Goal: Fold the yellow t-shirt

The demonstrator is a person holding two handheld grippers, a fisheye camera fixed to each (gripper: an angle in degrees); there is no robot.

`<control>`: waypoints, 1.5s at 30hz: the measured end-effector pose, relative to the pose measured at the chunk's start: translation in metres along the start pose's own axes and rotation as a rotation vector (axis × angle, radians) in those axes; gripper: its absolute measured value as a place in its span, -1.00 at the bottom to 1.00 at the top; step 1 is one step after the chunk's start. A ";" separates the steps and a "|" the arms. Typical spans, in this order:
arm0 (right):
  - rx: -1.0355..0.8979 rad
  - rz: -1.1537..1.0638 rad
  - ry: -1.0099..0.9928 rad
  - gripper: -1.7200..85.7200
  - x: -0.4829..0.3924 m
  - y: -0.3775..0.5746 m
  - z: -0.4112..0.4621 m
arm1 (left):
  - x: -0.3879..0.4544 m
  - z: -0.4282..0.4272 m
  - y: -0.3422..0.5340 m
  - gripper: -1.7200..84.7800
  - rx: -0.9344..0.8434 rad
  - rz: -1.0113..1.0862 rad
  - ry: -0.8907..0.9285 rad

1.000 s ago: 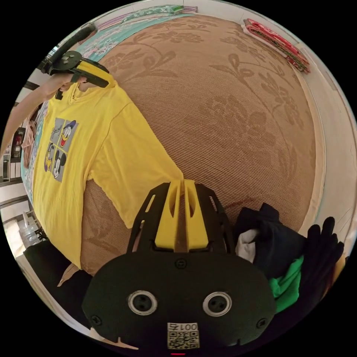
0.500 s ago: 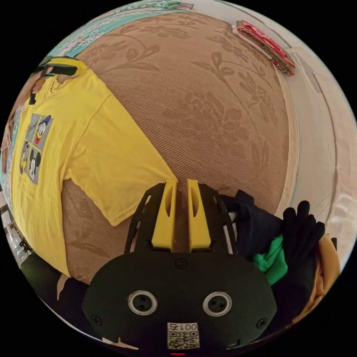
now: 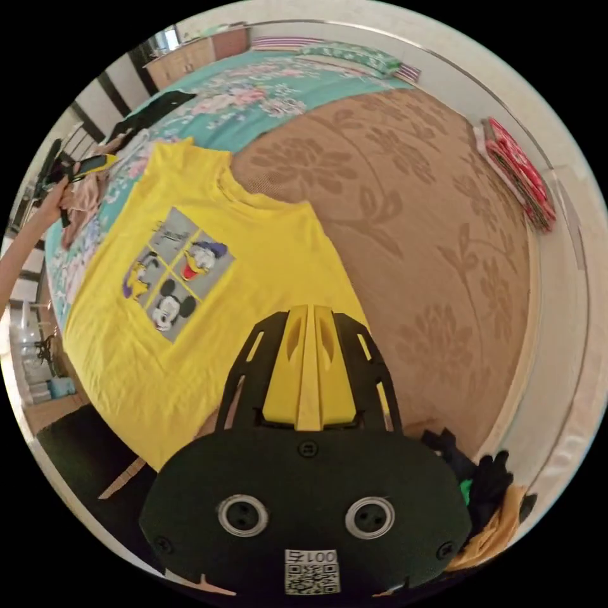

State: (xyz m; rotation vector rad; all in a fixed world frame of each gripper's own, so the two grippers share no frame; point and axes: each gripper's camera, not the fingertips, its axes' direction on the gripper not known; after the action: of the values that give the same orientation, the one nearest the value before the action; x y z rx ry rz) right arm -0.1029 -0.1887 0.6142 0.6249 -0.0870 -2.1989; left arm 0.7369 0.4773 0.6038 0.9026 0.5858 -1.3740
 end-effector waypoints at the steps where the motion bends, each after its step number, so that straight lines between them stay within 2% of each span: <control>1: 0.022 -0.043 -0.038 -0.91 -0.008 -0.016 -0.002 | -0.022 -0.003 -0.005 -0.83 -0.014 -0.020 0.029; 5: 0.135 -0.196 -0.237 -0.84 -0.055 -0.129 -0.007 | -0.048 0.016 -0.031 -0.82 -0.074 0.025 0.236; 8: 0.168 -0.262 -0.317 -0.78 -0.083 -0.204 -0.002 | -0.032 0.031 -0.037 -0.87 -0.190 0.117 0.238; 10: 0.141 -0.300 -0.354 -0.76 -0.097 -0.245 0.006 | -0.024 0.027 -0.032 -0.94 -0.196 0.145 0.208; 16: -0.129 -0.426 -0.501 -0.76 -0.130 -0.341 0.042 | -0.009 -0.024 -0.007 -0.99 -0.095 0.211 0.102; 18: -0.245 -0.471 -0.448 -0.79 -0.142 -0.356 0.057 | -0.009 -0.035 -0.001 -0.98 -0.077 0.222 0.087; 21: -0.312 -0.481 -0.370 -0.87 -0.147 -0.359 0.073 | -0.010 -0.053 0.008 -0.94 -0.064 0.249 0.061; 25: -0.200 -0.517 -0.418 -0.90 -0.125 -0.348 0.053 | -0.046 -0.097 0.023 -0.82 -0.040 0.146 0.188; 27: -0.030 -0.547 -0.604 -0.91 -0.089 -0.332 0.020 | -0.071 -0.123 0.029 -0.76 -0.039 0.097 0.246; 29: 0.066 -0.565 -0.810 -0.92 -0.055 -0.320 0.003 | -0.107 -0.154 0.034 -0.68 -0.033 0.047 0.382; 36: 0.120 -0.480 -1.476 -0.95 0.061 -0.289 0.038 | -0.150 -0.158 0.019 -0.58 -0.130 0.098 0.928; 38: 0.138 -0.477 -1.553 -0.95 0.074 -0.283 0.045 | -0.137 -0.149 0.011 -0.53 -0.202 0.179 1.062; 41: 0.127 -0.431 -1.508 -0.95 0.086 -0.279 0.056 | -0.111 -0.158 0.006 -0.50 -0.235 0.284 1.202; 45: 0.142 -0.417 -1.520 -0.95 0.098 -0.275 0.059 | -0.097 -0.174 0.011 -0.65 -0.243 0.307 1.186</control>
State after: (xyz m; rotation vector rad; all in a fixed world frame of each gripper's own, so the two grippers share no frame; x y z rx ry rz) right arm -0.3771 -0.0902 0.5521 -1.1606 -0.9427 -2.5615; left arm 0.7601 0.6748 0.5879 1.4931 1.3894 -0.3553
